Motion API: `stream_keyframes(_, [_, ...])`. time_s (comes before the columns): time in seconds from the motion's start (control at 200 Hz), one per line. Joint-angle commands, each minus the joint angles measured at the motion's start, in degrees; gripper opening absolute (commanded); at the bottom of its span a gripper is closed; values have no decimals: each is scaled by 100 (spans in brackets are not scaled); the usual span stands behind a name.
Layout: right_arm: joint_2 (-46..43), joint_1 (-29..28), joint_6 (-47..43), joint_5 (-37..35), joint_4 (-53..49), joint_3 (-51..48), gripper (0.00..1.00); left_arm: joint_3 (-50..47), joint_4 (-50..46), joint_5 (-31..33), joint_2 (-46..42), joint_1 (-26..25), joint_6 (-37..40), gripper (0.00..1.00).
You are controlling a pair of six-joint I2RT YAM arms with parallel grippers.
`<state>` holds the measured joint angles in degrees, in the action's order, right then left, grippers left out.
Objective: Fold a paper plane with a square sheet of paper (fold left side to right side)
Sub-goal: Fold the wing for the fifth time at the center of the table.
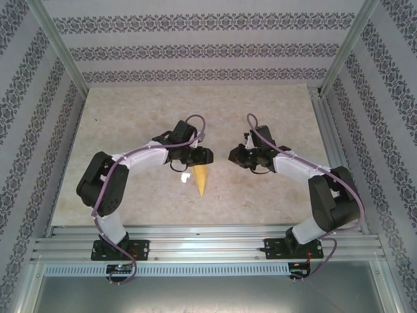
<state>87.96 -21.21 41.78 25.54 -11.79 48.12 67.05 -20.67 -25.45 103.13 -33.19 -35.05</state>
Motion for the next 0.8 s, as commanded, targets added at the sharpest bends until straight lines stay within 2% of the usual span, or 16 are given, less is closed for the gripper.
stream_keyframes(0.0, [-219, 71, -153, -57, -7, -129, 16, 292, -555, 266, 202, -77, 304, 49])
stream_keyframes(0.175, [-280, 122, -161, -50, -24, -188, 16, 618, -755, 328, 560, -163, 432, 45])
stream_keyframes(0.31, [-315, 142, -168, -51, -65, -198, 16, 731, -991, 522, 702, -165, 559, 29])
stream_keyframes(0.515, [-316, 147, -179, -33, -84, -181, 15, 571, -983, 680, 521, -140, 587, 13])
stream_keyframes(0.794, [-286, 53, -214, 56, -57, -163, 15, 112, -783, 693, 69, 113, 581, 5])
